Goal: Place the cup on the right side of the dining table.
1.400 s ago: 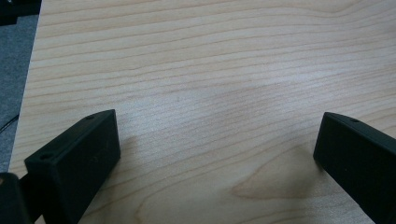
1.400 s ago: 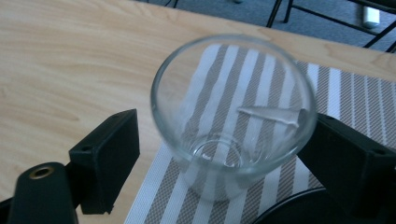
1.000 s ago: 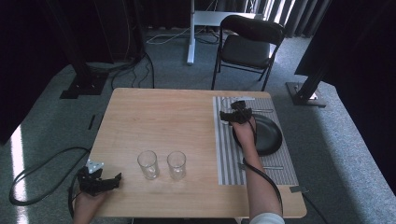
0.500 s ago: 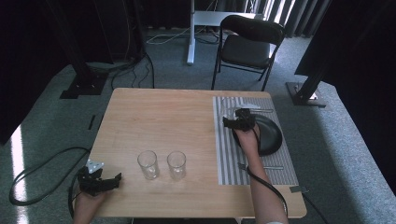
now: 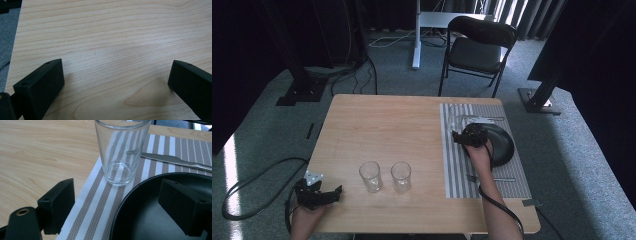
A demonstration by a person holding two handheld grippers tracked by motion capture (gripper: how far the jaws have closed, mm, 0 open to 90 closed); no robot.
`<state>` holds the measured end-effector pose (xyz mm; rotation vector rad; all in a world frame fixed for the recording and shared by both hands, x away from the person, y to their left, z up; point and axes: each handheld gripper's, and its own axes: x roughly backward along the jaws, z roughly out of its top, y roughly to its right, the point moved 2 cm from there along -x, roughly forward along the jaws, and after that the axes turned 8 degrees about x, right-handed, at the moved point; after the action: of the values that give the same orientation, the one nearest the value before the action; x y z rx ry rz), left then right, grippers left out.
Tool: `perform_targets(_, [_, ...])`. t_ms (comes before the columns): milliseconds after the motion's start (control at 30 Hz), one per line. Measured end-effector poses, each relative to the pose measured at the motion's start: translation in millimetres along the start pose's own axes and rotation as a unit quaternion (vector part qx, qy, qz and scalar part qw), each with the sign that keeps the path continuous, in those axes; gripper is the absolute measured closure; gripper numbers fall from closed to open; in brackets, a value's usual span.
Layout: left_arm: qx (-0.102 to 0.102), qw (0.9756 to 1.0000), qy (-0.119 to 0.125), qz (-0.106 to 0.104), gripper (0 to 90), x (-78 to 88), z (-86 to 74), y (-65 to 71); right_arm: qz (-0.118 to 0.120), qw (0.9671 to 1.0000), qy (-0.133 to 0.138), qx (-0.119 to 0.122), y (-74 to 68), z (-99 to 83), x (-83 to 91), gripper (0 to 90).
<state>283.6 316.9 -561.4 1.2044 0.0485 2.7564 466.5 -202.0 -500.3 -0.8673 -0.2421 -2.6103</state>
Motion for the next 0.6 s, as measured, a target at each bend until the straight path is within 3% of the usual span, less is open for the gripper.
perform_targets(133, [-0.001,1.0,-0.001,0.0,0.8,0.1,0.0,-0.1,0.004,0.9999,0.008,-0.008,-1.4,-6.5,9.5,13.3])
perform_targets(467, [-0.001,1.0,-0.001,0.0,0.8,0.1,0.0,-0.1,0.001,1.0,0.009,0.001,-4.8,-20.6,26.1,13.4])
perform_targets(600, [-0.001,1.0,-0.001,0.0,0.8,0.1,0.0,-0.1,0.005,0.9998,0.014,-0.009,-4.0,-27.1,34.8,13.4])
